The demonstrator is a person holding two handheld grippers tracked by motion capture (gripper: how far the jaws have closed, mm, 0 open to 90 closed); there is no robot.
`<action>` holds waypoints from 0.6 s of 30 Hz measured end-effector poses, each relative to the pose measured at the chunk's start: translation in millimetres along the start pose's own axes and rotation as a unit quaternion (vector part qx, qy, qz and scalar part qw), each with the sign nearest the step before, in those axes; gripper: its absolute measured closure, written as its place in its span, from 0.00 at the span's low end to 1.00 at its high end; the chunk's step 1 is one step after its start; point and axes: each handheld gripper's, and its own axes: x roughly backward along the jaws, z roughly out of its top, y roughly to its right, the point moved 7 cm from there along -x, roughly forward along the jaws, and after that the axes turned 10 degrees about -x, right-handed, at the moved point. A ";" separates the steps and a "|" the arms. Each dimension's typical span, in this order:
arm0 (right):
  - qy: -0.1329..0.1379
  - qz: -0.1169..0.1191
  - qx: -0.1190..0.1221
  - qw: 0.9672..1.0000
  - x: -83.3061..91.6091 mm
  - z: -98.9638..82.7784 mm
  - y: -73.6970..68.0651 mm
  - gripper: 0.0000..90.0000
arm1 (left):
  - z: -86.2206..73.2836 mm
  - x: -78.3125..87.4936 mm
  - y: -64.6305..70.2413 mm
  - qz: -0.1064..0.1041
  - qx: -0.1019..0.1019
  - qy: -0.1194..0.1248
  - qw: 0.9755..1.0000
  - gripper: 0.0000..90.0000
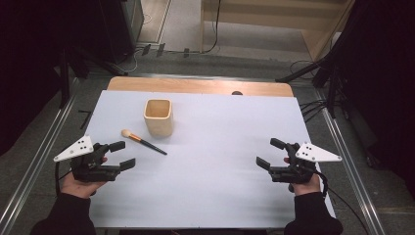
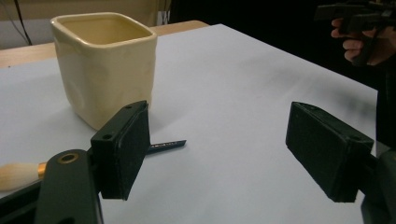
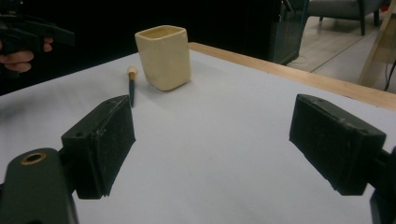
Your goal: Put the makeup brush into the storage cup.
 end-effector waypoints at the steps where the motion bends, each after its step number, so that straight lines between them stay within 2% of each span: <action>1: 0.004 0.001 0.002 1.000 0.2 0.3 -1.3 0.16 | 0.3 0.1 0.6 -0.001 -0.002 0.001 1.000 0.25; 4: 0.011 0.007 0.011 1.000 0.8 0.3 -3.6 0.17 | 0.0 0.6 0.3 -0.001 0.000 0.004 1.000 0.25; 9: 0.008 0.011 0.009 1.000 -1.8 -3.0 -4.0 0.18 | -0.1 1.9 -0.2 -0.005 0.001 0.011 1.000 0.25; 18: 0.001 0.016 0.011 1.000 -4.7 -4.8 -5.8 0.19 | -1.3 1.0 0.5 -0.006 -0.004 0.007 1.000 0.24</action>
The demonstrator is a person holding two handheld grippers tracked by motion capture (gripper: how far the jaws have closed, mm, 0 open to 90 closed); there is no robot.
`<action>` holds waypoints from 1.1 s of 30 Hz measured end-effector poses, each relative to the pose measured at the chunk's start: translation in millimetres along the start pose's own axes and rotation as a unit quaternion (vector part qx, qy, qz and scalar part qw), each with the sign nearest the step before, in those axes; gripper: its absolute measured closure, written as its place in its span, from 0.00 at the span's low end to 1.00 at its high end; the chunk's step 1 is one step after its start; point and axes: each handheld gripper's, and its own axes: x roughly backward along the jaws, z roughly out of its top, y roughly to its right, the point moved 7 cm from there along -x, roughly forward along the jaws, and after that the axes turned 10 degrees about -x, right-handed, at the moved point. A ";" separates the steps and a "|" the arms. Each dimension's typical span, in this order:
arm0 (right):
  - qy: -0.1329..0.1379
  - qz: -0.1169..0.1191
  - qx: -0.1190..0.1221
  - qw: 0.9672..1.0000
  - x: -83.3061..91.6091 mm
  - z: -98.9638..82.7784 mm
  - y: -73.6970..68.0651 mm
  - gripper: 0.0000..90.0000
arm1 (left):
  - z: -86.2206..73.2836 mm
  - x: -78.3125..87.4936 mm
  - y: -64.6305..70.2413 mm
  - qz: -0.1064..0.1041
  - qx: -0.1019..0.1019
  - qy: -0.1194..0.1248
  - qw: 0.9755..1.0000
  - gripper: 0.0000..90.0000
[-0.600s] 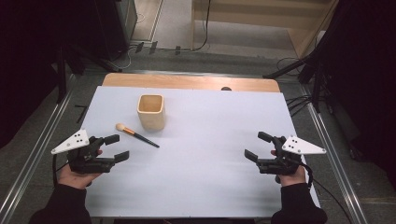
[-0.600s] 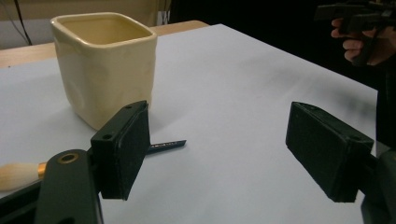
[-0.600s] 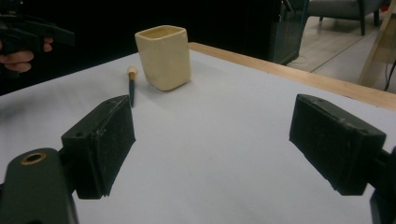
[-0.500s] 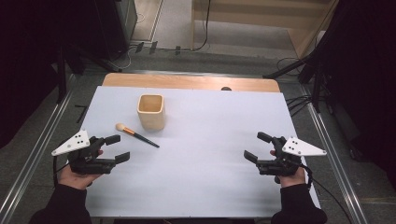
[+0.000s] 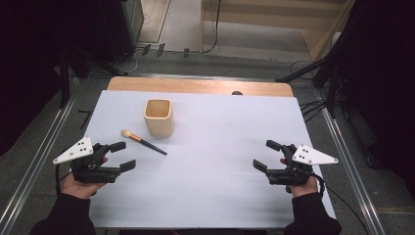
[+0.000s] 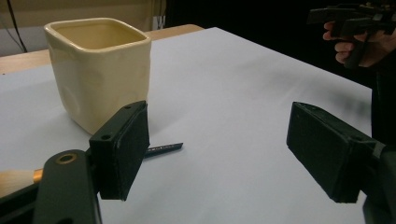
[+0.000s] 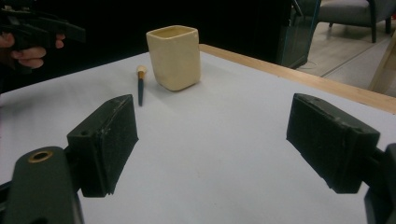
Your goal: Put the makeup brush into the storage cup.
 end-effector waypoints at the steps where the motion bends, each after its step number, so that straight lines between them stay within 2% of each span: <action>1: 0.000 0.000 0.000 1.000 0.1 0.0 0.0 0.19 | 0.0 0.0 0.1 0.000 0.000 0.000 1.000 0.24; 15: 0.002 -0.007 0.001 1.000 1.1 0.4 2.2 0.20 | 0.7 -1.0 0.1 0.001 -0.006 0.002 1.000 0.24; 33: 0.003 -0.004 0.000 1.000 0.3 1.8 2.2 0.20 | 0.9 -5.1 1.7 -0.016 -0.012 -0.002 1.000 0.24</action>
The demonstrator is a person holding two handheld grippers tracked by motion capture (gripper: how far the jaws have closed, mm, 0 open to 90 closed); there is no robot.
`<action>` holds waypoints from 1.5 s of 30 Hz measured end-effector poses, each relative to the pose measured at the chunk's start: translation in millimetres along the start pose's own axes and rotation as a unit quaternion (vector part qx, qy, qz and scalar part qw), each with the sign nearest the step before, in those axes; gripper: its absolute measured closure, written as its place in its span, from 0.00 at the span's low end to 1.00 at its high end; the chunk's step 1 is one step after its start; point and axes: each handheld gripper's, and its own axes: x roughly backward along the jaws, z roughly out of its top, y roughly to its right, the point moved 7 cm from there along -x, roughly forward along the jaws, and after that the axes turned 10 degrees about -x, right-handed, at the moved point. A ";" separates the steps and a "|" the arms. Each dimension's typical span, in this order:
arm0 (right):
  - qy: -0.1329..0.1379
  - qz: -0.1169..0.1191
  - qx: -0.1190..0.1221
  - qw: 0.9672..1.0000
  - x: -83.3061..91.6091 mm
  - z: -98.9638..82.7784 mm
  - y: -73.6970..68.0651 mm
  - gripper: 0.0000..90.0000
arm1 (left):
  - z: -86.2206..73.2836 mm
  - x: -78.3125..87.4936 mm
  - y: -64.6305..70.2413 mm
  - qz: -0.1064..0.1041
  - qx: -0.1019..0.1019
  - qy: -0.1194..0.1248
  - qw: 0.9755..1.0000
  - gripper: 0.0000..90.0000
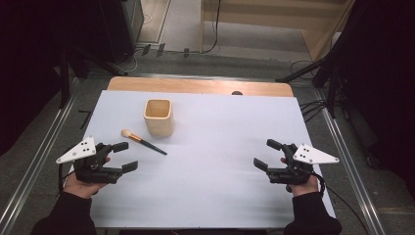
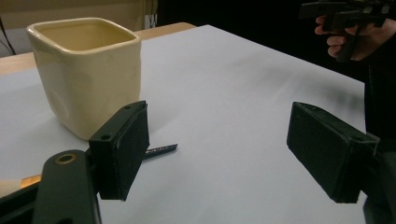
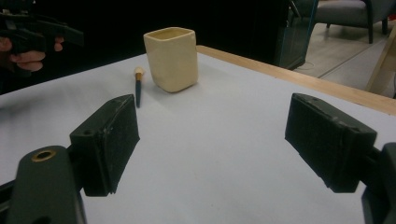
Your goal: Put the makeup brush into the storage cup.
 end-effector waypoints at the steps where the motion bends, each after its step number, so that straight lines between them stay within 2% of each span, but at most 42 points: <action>1: 0.000 0.001 0.000 1.000 0.0 0.1 -0.3 0.20 | 3.0 -1.2 -0.4 0.001 -0.002 0.004 1.000 0.24; 3: 0.000 0.002 -0.001 1.000 -0.1 0.2 -0.7 0.20 | 3.6 -2.5 -0.6 0.001 -0.003 0.003 1.000 0.24; 4: -0.001 0.001 0.002 1.000 -0.3 0.5 -1.1 0.20 | 3.4 -4.9 -2.4 0.006 -0.013 -0.004 1.000 0.24; 7: -0.002 0.003 0.004 1.000 -0.4 0.8 -1.9 0.20 | 3.6 -6.4 -5.3 0.008 -0.008 -0.009 1.000 0.24; 8: -0.002 0.002 0.006 1.000 0.0 1.1 -1.7 0.20 | 5.4 -6.8 -7.6 0.014 0.000 -0.006 1.000 0.25; 11: 0.000 0.001 0.003 1.000 1.1 1.6 -1.2 0.20 | 8.6 -9.8 -12.6 0.027 -0.004 -0.016 0.999 0.25; 13: 0.000 0.002 0.002 1.000 1.3 1.7 -0.9 0.20 | 11.9 -12.7 -15.8 0.030 0.000 -0.020 0.999 0.25; 21: -0.002 0.007 0.004 1.000 1.3 1.5 -3.2 0.20 | 20.2 -21.9 -26.9 0.035 -0.014 -0.034 0.999 0.25; 25: -0.004 0.006 0.005 1.000 0.9 1.2 -3.4 0.20 | 19.3 -27.7 -35.4 0.036 -0.004 -0.043 0.998 0.25; 29: -0.005 0.007 0.006 1.000 0.1 1.1 -3.7 0.20 | 18.6 -29.6 -40.7 0.038 -0.001 -0.043 0.998 0.26; 30: -0.007 0.007 0.007 1.000 -0.3 0.8 -4.1 0.20 | 16.8 -31.3 -44.8 0.038 0.004 -0.053 0.998 0.26; 39: -0.008 0.005 0.007 1.000 0.2 0.5 -3.5 0.20 | 18.4 -33.1 -56.2 0.048 0.012 -0.072 0.996 0.26; 45: -0.010 0.006 0.006 1.000 -0.3 0.0 -3.9 0.20 | 21.3 -35.7 -59.7 0.042 -0.007 -0.108 0.993 0.27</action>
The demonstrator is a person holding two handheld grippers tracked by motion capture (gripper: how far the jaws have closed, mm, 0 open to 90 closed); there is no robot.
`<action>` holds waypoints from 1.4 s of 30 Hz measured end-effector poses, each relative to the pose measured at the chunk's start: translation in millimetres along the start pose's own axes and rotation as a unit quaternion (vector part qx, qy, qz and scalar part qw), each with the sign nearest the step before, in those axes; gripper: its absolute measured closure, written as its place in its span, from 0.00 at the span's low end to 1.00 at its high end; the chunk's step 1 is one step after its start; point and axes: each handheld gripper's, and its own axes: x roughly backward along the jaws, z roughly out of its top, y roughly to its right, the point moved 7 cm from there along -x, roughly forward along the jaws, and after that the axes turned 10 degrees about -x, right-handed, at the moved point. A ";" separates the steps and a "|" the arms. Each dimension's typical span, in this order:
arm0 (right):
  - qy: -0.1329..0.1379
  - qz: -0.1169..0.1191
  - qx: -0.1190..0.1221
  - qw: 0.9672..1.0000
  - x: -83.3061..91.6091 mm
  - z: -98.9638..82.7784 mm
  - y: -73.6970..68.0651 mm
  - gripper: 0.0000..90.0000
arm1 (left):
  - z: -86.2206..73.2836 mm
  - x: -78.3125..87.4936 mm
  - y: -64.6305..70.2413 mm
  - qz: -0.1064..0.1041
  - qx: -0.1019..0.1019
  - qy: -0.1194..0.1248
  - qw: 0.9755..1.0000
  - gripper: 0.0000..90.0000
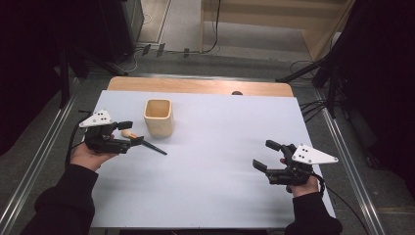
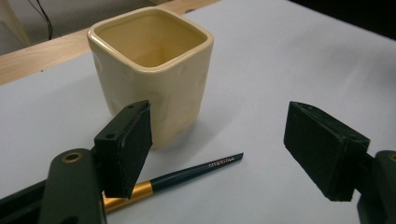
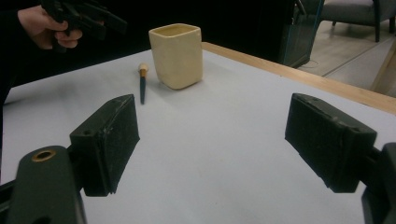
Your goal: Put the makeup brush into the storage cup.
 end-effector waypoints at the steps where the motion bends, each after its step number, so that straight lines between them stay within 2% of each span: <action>1: -0.001 0.000 0.000 1.000 0.0 -0.1 0.0 0.20 | 1.3 0.0 -1.1 -0.002 0.000 -0.004 1.000 0.27; 4: -0.002 0.000 -0.003 1.000 -0.2 -0.4 0.1 0.20 | 3.9 0.3 -3.9 0.001 -0.002 -0.009 1.000 0.27; 10: -0.002 -0.001 -0.002 1.000 0.3 -0.5 0.2 0.20 | 5.8 -0.5 -10.5 0.003 0.006 -0.015 1.000 0.28; 12: -0.003 -0.001 -0.001 1.000 0.4 -0.7 0.3 0.20 | 4.6 -1.0 -11.1 0.002 0.003 -0.024 1.000 0.28; 13: -0.004 -0.001 -0.001 1.000 0.3 -0.9 0.3 0.20 | 2.9 -2.0 -12.4 0.003 -0.002 -0.038 0.999 0.28; 14: -0.004 -0.001 -0.001 1.000 0.3 -1.0 0.2 0.20 | 2.9 -2.0 -12.4 0.003 -0.002 -0.038 0.999 0.28; 15: -0.004 -0.001 -0.001 1.000 0.3 -1.0 0.2 0.20 | 1.3 -3.3 -13.2 -0.001 -0.007 -0.051 0.999 0.29; 20: -0.005 0.000 -0.001 1.000 0.5 -1.1 0.0 0.20 | 0.7 -6.1 -15.3 -0.009 -0.019 -0.075 0.997 0.29; 21: -0.006 0.000 -0.002 1.000 0.5 -1.3 -0.2 0.20 | 2.2 -6.7 -16.8 -0.015 -0.021 -0.087 0.996 0.29; 22: -0.006 0.000 -0.002 1.000 0.5 -1.3 -0.2 0.20 | 2.2 -6.7 -16.8 -0.015 -0.021 -0.087 0.996 0.29; 23: -0.006 0.000 -0.001 1.000 0.6 -1.4 -0.3 0.20 | 5.2 -6.2 -18.1 -0.019 -0.033 -0.096 0.995 0.29; 26: -0.006 0.000 -0.002 1.000 0.6 -1.5 -0.2 0.20 | 7.3 -5.7 -21.5 -0.023 -0.039 -0.106 0.993 0.30; 27: -0.006 0.000 -0.001 1.000 0.6 -1.5 0.0 0.20 | 8.5 -5.7 -24.9 -0.028 -0.046 -0.118 0.992 0.30; 28: -0.006 0.000 -0.001 1.000 0.6 -1.5 0.0 0.20 | 8.5 -5.7 -24.9 -0.028 -0.046 -0.118 0.992 0.30; 29: -0.007 0.000 -0.001 1.000 0.8 -1.6 -0.2 0.20 | 9.2 -5.3 -28.0 -0.033 -0.058 -0.132 0.989 0.30; 33: -0.007 0.000 -0.001 1.000 1.0 -1.8 -0.3 0.20 | 11.2 -5.7 -33.5 -0.034 -0.082 -0.149 0.985 0.30; 34: -0.007 0.000 -0.001 1.000 1.0 -1.8 -0.3 0.20 | 11.2 -5.7 -33.5 -0.034 -0.082 -0.149 0.985 0.30; 36: -0.008 0.000 -0.001 1.000 1.0 -2.0 -0.2 0.20 | 13.3 -5.5 -35.5 -0.042 -0.097 -0.156 0.982 0.29; 37: -0.008 0.000 -0.001 1.000 0.9 -2.1 -0.2 0.20 | 15.2 -5.1 -38.0 -0.050 -0.113 -0.169 0.978 0.30; 38: -0.008 0.000 -0.001 1.000 0.9 -2.1 -0.2 0.20 | 15.2 -5.1 -38.0 -0.050 -0.113 -0.169 0.978 0.30; 39: -0.009 0.001 0.000 1.000 1.0 -2.2 -0.3 0.20 | 16.1 -5.8 -40.6 -0.054 -0.131 -0.186 0.972 0.30; 41: -0.009 0.001 0.002 1.000 1.1 -2.1 -0.4 0.20 | 15.5 -7.7 -43.3 -0.054 -0.147 -0.207 0.966 0.30; 42: -0.009 0.001 0.002 1.000 1.1 -2.1 -0.4 0.20 | 15.5 -7.7 -43.3 -0.054 -0.147 -0.207 0.966 0.30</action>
